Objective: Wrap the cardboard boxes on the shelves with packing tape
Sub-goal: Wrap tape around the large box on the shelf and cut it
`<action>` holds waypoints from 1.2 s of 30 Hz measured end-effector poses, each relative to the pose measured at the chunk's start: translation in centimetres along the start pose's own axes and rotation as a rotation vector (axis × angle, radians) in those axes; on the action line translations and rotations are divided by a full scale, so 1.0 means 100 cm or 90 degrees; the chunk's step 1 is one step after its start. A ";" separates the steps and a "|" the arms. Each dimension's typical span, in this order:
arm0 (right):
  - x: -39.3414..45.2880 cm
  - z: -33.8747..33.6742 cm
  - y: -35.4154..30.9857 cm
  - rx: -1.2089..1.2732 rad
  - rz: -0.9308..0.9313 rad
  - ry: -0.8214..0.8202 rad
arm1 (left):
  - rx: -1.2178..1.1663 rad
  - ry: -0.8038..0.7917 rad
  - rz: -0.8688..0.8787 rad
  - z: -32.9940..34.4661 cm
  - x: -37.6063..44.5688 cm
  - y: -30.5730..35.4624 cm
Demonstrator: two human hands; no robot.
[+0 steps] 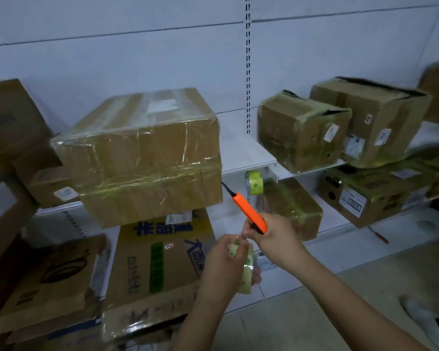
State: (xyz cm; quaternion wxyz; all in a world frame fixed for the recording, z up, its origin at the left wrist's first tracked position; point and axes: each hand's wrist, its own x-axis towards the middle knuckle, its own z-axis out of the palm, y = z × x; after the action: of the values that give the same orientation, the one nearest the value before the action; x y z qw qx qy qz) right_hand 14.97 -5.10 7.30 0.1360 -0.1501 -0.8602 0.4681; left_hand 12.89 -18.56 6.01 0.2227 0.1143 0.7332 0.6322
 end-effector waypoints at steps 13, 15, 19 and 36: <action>0.104 -0.060 -0.070 -0.027 -0.227 -0.016 | 0.097 0.178 0.121 0.005 0.047 0.078; 0.114 -0.062 -0.086 -0.046 -0.253 -0.014 | 0.085 0.184 0.162 -0.003 0.045 0.085; 0.140 -0.078 -0.122 0.002 -0.274 0.055 | 0.103 0.214 0.235 -0.009 0.058 0.070; 0.191 -0.099 -0.150 -0.096 -0.493 -0.005 | 0.099 0.381 0.157 0.053 0.072 0.049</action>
State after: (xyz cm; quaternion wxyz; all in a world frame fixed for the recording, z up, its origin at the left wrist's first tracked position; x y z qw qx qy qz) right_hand -0.85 2.07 26.99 0.2881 0.1777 -0.8856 0.3179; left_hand 8.48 -9.86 8.90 -0.0904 0.0279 0.7926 0.6023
